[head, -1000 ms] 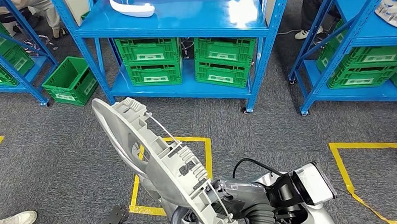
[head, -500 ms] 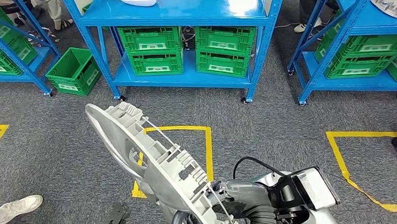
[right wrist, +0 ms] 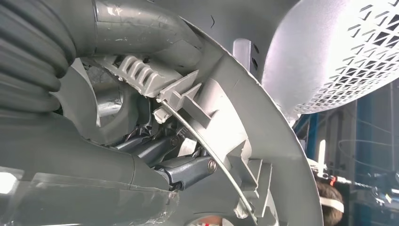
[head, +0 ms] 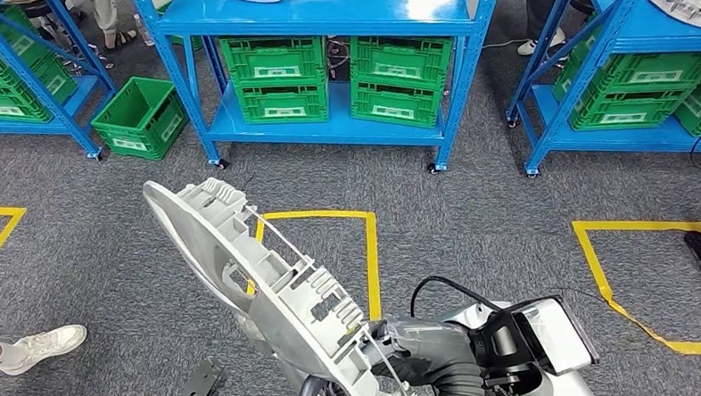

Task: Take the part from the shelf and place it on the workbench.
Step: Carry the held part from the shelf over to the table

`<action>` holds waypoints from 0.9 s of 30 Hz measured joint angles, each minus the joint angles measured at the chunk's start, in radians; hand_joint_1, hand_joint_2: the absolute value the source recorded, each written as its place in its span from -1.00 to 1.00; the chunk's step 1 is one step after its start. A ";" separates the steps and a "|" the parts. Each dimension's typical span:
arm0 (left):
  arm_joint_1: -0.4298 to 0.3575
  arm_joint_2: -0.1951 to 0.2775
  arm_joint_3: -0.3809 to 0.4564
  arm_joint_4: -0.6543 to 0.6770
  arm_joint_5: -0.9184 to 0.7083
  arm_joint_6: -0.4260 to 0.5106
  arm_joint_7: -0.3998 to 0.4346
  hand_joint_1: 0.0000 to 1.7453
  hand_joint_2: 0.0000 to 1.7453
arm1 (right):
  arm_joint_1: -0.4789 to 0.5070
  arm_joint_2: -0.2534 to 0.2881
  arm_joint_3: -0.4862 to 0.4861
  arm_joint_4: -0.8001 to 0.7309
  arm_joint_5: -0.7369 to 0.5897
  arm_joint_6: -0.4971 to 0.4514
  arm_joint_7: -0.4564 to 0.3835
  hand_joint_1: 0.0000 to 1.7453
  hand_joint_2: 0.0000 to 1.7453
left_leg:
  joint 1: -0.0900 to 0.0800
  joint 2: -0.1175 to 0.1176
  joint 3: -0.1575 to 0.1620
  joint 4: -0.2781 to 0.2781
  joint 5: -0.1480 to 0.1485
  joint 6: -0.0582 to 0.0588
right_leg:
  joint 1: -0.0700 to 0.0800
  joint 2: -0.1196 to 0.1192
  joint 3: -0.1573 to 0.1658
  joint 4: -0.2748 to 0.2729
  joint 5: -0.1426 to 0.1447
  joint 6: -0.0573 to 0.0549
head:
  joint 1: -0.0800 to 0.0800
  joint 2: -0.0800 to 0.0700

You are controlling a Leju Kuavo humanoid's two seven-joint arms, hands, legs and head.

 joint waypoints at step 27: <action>0.002 -0.001 0.025 -0.001 -0.005 -0.006 -0.001 -1.00 1.00 | -0.008 0.004 0.002 -0.002 0.018 0.005 -0.012 1.00 1.00 | -0.003 0.006 0.004 0.057 0.000 -0.013 | 0.023 -0.001 0.015 -0.023 -0.005 -0.052 | 0.001 0.000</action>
